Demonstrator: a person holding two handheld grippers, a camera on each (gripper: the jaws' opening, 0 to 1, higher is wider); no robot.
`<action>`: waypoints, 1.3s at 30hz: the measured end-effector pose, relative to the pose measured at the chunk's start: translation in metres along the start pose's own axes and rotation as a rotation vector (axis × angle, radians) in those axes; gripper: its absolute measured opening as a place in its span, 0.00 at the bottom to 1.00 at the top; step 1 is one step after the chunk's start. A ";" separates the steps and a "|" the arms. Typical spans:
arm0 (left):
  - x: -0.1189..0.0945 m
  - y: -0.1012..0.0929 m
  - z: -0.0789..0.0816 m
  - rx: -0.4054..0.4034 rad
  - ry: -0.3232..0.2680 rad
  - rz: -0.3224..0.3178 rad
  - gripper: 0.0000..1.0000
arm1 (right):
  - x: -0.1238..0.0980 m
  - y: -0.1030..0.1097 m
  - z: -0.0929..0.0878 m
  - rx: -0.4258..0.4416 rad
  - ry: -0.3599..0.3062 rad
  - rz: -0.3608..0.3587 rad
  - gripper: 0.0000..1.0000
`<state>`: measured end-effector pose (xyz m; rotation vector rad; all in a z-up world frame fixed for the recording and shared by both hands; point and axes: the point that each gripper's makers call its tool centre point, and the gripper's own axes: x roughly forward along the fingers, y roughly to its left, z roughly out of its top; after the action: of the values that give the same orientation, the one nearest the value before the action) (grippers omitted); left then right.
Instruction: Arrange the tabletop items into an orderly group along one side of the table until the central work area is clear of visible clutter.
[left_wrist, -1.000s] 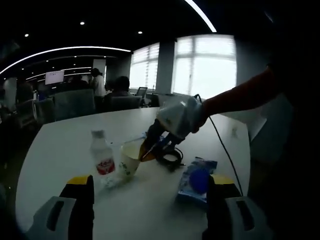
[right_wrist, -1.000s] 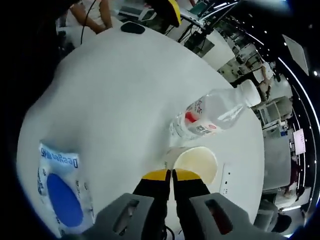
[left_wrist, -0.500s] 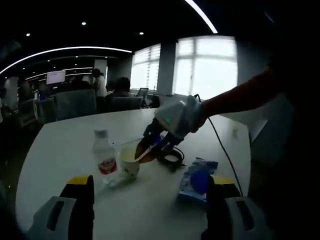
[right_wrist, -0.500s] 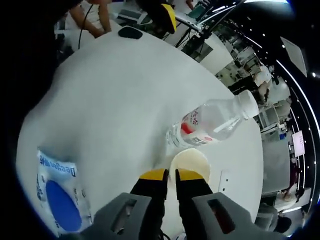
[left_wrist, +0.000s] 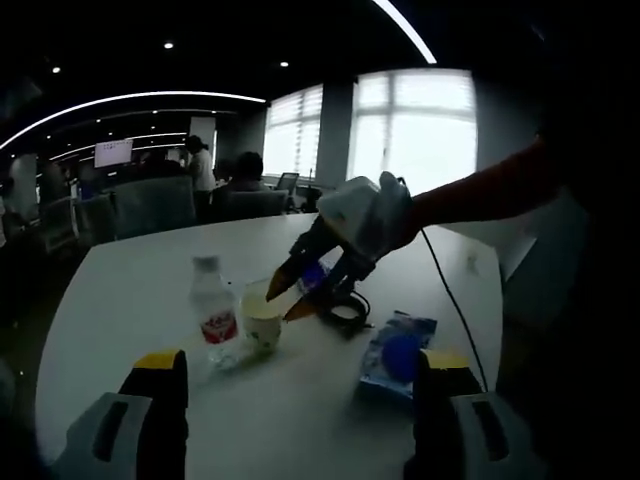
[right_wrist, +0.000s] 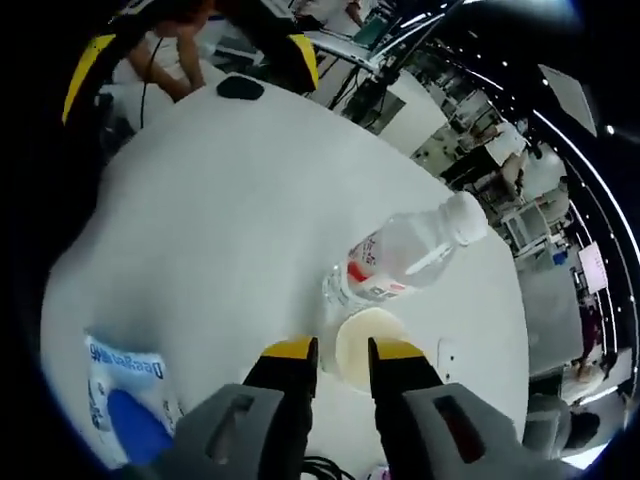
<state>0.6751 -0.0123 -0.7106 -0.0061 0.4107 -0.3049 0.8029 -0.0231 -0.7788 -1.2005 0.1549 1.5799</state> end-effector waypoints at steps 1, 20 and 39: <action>0.000 0.000 0.001 0.001 0.000 0.000 0.92 | -0.003 -0.002 0.001 0.024 -0.008 -0.013 0.26; 0.025 -0.031 0.013 0.015 -0.004 -0.042 0.95 | -0.098 0.011 -0.037 0.562 -0.171 -0.191 0.63; 0.053 -0.072 0.023 0.028 -0.026 -0.097 0.99 | -0.183 0.065 -0.110 0.862 -0.187 -0.358 0.85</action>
<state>0.7090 -0.0979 -0.7057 -0.0026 0.3810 -0.4054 0.7988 -0.2395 -0.7248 -0.3736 0.4228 1.1015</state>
